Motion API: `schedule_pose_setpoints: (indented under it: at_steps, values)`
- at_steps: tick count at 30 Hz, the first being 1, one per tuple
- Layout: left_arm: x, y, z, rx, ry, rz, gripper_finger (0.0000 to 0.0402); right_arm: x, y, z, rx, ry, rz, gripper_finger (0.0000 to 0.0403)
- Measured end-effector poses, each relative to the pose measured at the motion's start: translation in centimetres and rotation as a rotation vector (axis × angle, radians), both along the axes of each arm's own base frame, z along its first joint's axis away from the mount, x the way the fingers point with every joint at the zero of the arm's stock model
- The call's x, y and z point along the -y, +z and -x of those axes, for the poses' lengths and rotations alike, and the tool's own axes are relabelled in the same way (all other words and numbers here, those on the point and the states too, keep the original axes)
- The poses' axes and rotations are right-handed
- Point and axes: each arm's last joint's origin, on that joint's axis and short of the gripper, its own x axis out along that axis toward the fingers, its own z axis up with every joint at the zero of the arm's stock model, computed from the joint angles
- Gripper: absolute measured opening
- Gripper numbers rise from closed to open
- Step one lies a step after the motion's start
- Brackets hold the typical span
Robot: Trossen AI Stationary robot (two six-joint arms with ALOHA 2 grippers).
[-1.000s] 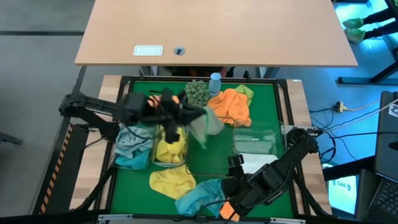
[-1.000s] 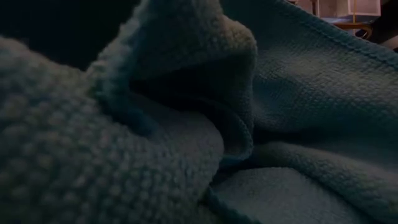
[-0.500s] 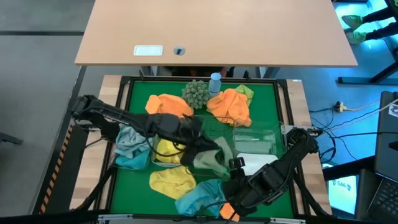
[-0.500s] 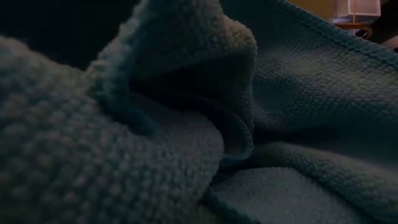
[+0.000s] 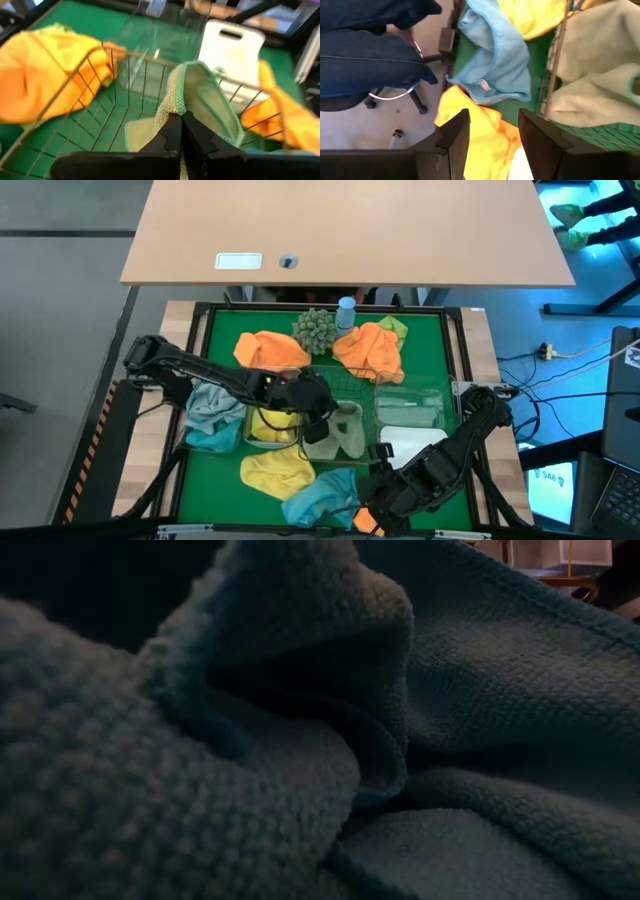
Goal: Sort microfiber towel by color & place in baskets
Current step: Put the bottom left green microfiber cloth into the black wire basket
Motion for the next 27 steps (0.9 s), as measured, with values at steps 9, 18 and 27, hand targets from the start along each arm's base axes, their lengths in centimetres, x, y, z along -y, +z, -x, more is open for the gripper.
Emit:
schedule_pose_setpoints:
  at_steps: [9, 18, 27]
  values:
    - [-1.1, -4.4, -2.1, -0.12, 0.044, -0.027, 0.0, -2.5, 0.2, 1.9, 0.037, 0.068, -0.016, 0.0168]
    - [-2.5, -4.3, -2.4, -0.118, 0.023, 0.037, 0.0, -5.2, 0.6, 3.6, 0.108, 0.057, -0.095, 0.0168]
    - [-3.2, -4.3, -2.5, -0.136, -0.077, 0.143, 0.0046, -6.5, 0.7, 5.0, 0.136, 0.026, -0.107, 0.0168]
